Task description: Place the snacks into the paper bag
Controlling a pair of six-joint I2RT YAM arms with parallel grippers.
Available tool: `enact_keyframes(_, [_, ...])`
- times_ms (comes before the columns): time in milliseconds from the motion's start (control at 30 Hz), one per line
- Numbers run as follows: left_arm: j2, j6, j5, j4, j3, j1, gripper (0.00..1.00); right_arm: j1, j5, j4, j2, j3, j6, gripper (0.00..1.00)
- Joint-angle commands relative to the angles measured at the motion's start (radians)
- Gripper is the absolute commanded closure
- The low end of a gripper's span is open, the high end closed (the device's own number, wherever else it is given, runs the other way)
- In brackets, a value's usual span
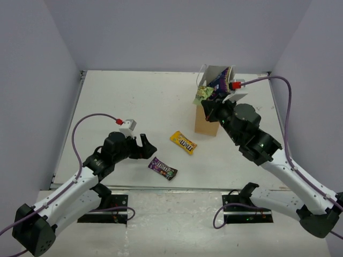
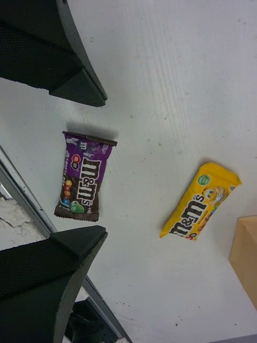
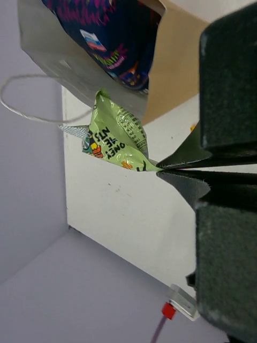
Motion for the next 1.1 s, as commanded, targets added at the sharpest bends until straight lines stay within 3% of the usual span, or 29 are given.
enact_keyframes(0, [-0.002, 0.060, -0.009, 0.042, 0.019, 0.000, 0.00, -0.060, 0.054, -0.047, 0.043, 0.103, -0.067, 1.00])
enact_keyframes(167, [0.033, 0.139, -0.054, 0.002, 0.098, -0.001, 0.00, -0.175, 0.003, -0.064, 0.106, 0.158, -0.071, 1.00])
enact_keyframes(467, [0.084, 0.182, -0.081, 0.022, 0.174, 0.000, 0.00, -0.212, -0.009, -0.069, 0.290, 0.270, -0.088, 1.00])
enact_keyframes(500, [0.084, 0.171, -0.083, 0.032, 0.168, 0.000, 0.01, -0.215, -0.008, -0.074, 0.306, 0.283, -0.085, 0.88])
enact_keyframes(533, [0.084, 0.163, -0.087, 0.070, 0.146, 0.000, 0.01, -0.220, 0.015, -0.084, 0.339, 0.298, -0.078, 0.68])
enact_keyframes(567, [0.084, 0.154, -0.086, 0.097, 0.128, 0.000, 0.01, -0.221, 0.026, -0.097, 0.351, 0.312, -0.065, 0.26])
enact_keyframes(600, [0.085, 0.136, -0.078, 0.121, 0.096, -0.001, 0.01, -0.223, 0.040, -0.109, 0.363, 0.335, -0.061, 0.10])
enact_keyframes(633, [0.088, 0.130, -0.074, 0.169, 0.080, 0.000, 0.01, -0.224, 0.066, -0.112, 0.371, 0.344, -0.056, 0.04])
enact_keyframes(833, [0.137, 0.140, -0.116, 0.246, 0.040, -0.007, 0.00, -0.226, 0.069, -0.110, 0.351, 0.362, -0.042, 0.01])
enact_keyframes(933, [0.147, 0.172, -0.225, 0.261, 0.043, -0.064, 0.00, -0.226, 0.060, -0.106, 0.284, 0.326, -0.030, 0.01])
enact_keyframes(1067, [0.173, 0.176, -0.212, 0.275, 0.052, -0.073, 0.00, -0.226, 0.020, -0.097, 0.176, 0.223, -0.012, 0.01])
